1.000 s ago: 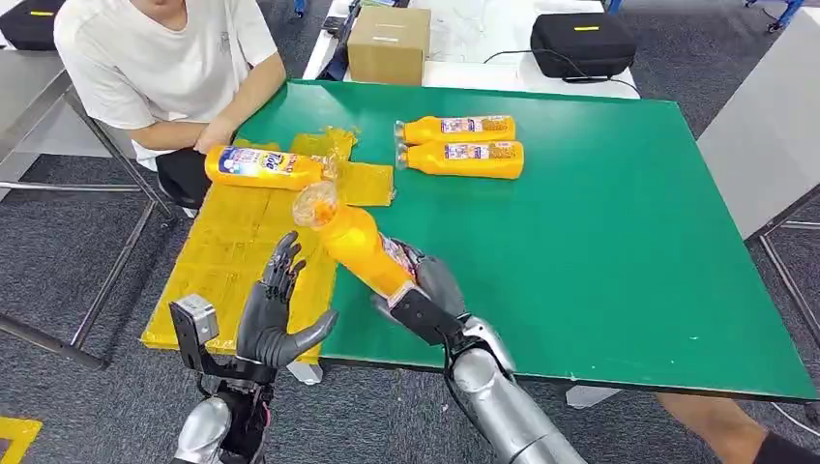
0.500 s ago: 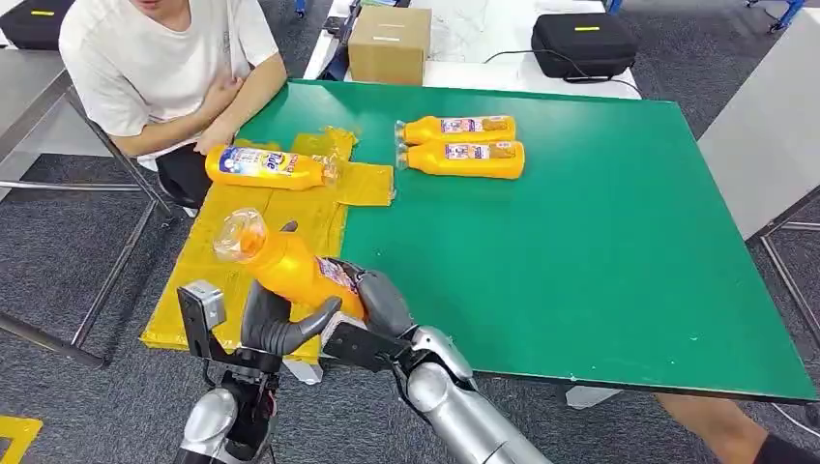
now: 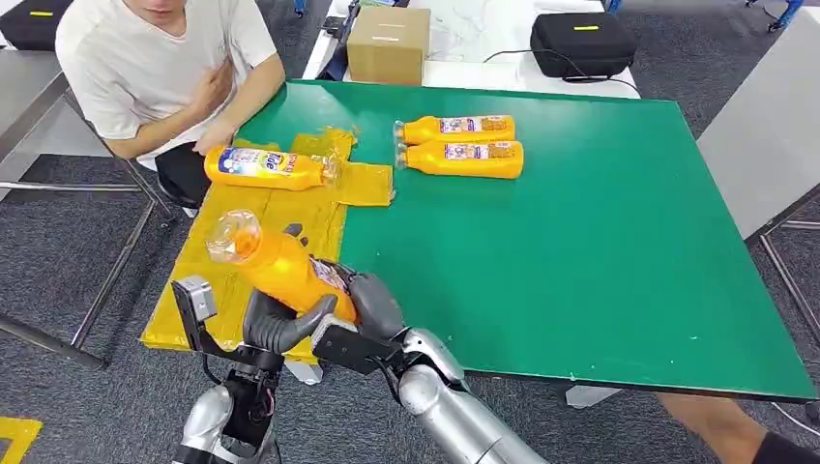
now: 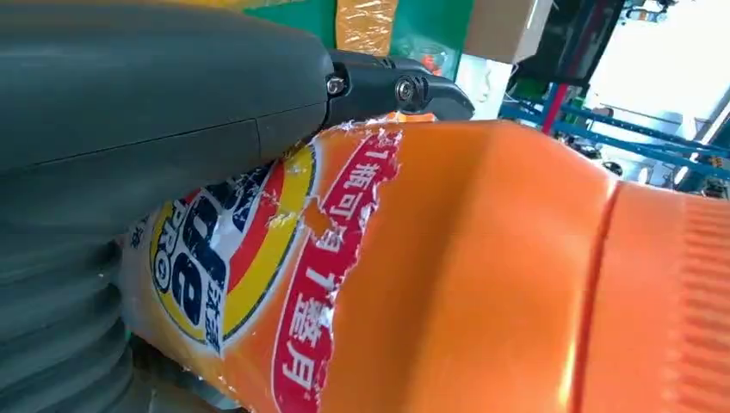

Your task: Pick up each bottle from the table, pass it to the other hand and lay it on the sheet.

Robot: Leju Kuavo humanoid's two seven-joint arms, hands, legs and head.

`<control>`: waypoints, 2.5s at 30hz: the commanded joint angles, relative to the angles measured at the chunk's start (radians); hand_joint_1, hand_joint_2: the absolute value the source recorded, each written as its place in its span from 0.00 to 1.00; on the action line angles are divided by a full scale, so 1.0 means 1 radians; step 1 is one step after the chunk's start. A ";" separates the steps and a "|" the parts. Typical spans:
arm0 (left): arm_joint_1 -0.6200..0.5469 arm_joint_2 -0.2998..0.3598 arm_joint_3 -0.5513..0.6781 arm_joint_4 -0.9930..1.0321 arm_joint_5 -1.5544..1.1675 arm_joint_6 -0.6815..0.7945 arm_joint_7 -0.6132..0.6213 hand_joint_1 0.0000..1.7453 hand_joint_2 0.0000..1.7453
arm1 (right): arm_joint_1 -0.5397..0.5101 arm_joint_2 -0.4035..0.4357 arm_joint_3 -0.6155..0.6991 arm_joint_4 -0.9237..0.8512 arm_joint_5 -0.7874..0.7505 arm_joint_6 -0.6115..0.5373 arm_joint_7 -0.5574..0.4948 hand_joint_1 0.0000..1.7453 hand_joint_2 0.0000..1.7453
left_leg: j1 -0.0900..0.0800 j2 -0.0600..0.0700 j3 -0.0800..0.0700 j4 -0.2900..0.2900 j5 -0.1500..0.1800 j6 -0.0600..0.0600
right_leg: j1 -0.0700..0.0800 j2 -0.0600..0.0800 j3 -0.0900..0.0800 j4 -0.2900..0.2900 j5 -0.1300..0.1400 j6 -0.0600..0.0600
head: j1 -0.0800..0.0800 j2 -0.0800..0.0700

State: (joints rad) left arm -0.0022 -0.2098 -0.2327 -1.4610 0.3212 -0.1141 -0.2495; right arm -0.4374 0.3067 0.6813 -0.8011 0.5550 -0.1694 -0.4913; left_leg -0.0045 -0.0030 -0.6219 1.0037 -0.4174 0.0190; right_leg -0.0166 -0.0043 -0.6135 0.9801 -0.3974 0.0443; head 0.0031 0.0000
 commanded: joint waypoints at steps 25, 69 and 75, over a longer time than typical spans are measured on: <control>-0.081 0.078 0.068 0.085 -0.035 0.028 -0.018 1.00 1.00 | -0.012 -0.002 -0.001 0.101 -0.002 -0.156 0.011 0.00 0.00 | 0.001 -0.001 0.003 -0.001 -0.001 -0.001 | 0.001 -0.001 0.004 -0.001 -0.001 -0.001 | 0.000 0.000; -0.508 0.399 0.001 0.903 -1.236 0.119 -0.252 0.81 1.00 | 0.031 0.004 0.062 0.064 0.007 -0.067 -0.055 0.00 0.00 | 0.001 0.001 0.006 -0.002 0.001 -0.003 | 0.000 0.001 0.006 0.000 0.000 -0.002 | 0.000 0.000; -0.493 0.422 -0.074 0.899 -1.207 0.064 -0.286 0.00 1.00 | 0.026 0.008 0.073 0.066 -0.010 -0.067 -0.065 0.00 0.00 | 0.002 0.003 0.012 -0.002 0.000 -0.004 | 0.001 0.003 0.010 0.000 -0.001 -0.003 | 0.000 0.000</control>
State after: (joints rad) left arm -0.5086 0.1884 -0.1964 -0.6505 -0.9182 0.0024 -0.5066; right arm -0.3676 0.3262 0.7118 -0.7996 0.5589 -0.2426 -0.5497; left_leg -0.0042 -0.0031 -0.6164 1.0028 -0.4157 0.0168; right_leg -0.0165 -0.0040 -0.6089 0.9822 -0.3972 0.0433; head 0.0034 0.0000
